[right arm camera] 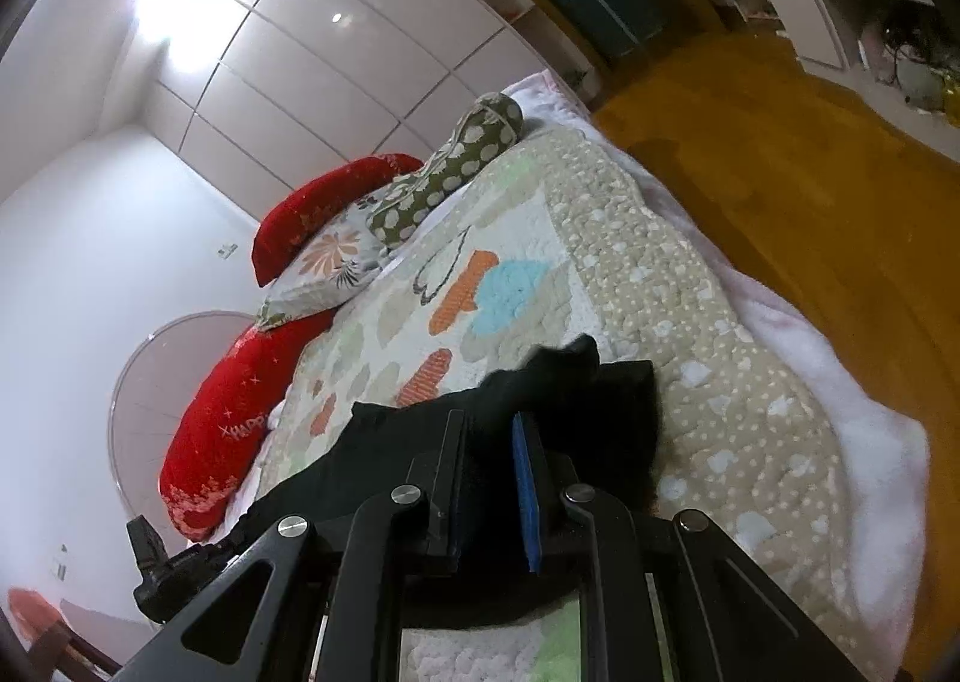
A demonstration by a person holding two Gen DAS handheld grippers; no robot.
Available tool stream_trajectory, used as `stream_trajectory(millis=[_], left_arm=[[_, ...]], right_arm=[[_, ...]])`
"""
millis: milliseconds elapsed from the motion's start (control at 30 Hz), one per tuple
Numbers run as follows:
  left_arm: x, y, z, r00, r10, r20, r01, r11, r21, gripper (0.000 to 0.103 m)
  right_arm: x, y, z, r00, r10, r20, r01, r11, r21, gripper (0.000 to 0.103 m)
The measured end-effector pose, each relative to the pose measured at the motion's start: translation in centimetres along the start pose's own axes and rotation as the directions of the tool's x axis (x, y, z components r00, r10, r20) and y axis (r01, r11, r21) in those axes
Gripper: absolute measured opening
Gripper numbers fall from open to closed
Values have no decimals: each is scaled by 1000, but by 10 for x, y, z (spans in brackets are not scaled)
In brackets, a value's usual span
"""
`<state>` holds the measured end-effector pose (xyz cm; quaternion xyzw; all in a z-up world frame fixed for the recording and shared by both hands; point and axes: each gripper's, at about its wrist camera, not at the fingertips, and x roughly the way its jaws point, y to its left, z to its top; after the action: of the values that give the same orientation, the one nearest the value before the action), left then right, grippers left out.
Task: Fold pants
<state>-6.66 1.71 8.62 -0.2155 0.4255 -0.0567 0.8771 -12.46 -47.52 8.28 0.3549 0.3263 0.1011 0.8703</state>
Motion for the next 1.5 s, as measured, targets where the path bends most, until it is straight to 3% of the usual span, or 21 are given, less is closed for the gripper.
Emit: stream_trajectory(millis=[133,333,400,533,667,700,733,833,967,1033,1133,1200,1300,1400,1467,1500], left_arm=[[7,4,-4,1000,9,-22,-10,1000,-14,13],[10,11,-5,999,15,-40,-16,999,-33,13],[12,12,-6,999,17,-43,-18,999,-38,13],[17,16,-7,998,25,-59,-28,998,-51,13],[21,18,-8,997,28,-72,-32,998,-59,13],[21,18,-8,997,28,-73,-33,998,-59,13],[21,18,-8,997,27,-74,-32,998,-61,13],[15,18,-9,998,16,-67,-20,998,-62,13],[9,21,-13,999,6,-51,-9,998,-65,13],[15,26,-15,998,22,-66,-27,997,-74,13],[20,35,-18,996,5,-92,-15,994,-111,13],[14,36,-18,996,-8,-90,-2,994,-107,13],[6,37,-15,997,0,-82,-9,995,-104,13],[-3,44,-11,998,10,-56,-17,992,-127,13],[-9,50,-8,999,40,-21,-42,989,-143,14],[-10,54,-6,999,49,-18,-51,987,-151,14]], right_arm=[[6,-7,-6,999,-9,-34,10,1000,26,13],[-10,-41,-13,996,-91,10,88,975,203,16],[-9,-43,-15,994,-110,-8,110,974,197,21],[4,-41,-19,996,-83,-37,89,977,196,44],[24,-28,-18,997,-73,-41,77,988,130,43],[30,-21,-16,995,-84,-54,89,992,86,37],[31,-15,-16,995,-89,-51,92,994,59,19],[12,7,-15,998,-69,2,69,997,-23,15],[-3,14,-22,991,-130,-7,129,988,-87,14],[15,1,-28,972,-228,-60,222,970,-100,15],[27,-16,-31,963,-250,-103,248,968,-37,15],[18,-14,-29,966,-243,-85,242,970,-16,19],[3,2,-23,955,-294,-31,292,955,-59,26],[1,30,-21,966,-258,-20,253,958,-133,36],[17,58,-28,985,-155,-70,137,968,-213,53],[29,73,-35,989,-100,-112,69,965,-252,53]])
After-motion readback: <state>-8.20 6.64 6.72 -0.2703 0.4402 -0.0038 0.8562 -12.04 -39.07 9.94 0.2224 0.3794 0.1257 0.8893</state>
